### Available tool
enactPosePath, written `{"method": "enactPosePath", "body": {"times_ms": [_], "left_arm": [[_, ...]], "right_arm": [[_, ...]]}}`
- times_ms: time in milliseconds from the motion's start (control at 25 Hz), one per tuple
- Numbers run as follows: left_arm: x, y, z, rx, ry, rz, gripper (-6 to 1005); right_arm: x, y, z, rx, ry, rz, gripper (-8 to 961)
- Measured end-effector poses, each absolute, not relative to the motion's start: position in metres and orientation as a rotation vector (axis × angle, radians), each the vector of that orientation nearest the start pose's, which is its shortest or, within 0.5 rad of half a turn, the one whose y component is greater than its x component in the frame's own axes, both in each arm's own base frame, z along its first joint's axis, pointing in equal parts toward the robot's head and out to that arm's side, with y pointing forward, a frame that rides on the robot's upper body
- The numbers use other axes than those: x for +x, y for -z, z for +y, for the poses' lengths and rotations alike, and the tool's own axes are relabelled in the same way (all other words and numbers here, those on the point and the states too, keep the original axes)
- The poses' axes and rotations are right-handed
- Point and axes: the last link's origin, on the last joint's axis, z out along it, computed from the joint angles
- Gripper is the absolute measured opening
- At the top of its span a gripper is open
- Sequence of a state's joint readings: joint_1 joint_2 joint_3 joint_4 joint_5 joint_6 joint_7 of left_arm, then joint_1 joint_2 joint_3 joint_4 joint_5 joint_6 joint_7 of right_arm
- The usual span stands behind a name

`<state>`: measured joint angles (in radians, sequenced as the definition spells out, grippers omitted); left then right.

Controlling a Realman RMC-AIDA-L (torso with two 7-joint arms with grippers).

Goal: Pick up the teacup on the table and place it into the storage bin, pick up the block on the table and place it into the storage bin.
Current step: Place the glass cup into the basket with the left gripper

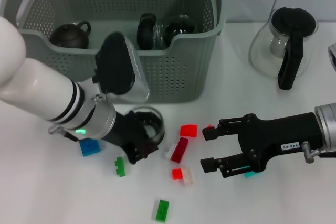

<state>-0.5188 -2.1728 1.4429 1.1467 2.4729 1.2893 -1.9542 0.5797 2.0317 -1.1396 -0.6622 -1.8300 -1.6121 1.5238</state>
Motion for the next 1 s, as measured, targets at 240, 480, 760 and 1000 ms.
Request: {"method": "enactPosePath", "body": {"times_ms": [240,480,760,1000], "left_arm": [[-0.176,0.054,0.334,-2.904,-0.247,-0.439,51],[-0.144,0.008,0.336,-2.896,0.072,-0.568,50],[-0.113,-0.047,0.343,-2.77,0.244,-0.481,50],[-0.098,-0.069,0.395,-2.524,0.33,-0.453,51]], "right_arm": [[0.218,0.03,0.317,-3.115,-0.605,0.562,821],[0.214,0.026,0.312,-3.161,-0.637,0.536,822],[0.209,0.015,0.302,-3.231,-0.714,0.511,821],[0.212,0.014,0.302,-3.224,-0.707,0.519,821]]}}
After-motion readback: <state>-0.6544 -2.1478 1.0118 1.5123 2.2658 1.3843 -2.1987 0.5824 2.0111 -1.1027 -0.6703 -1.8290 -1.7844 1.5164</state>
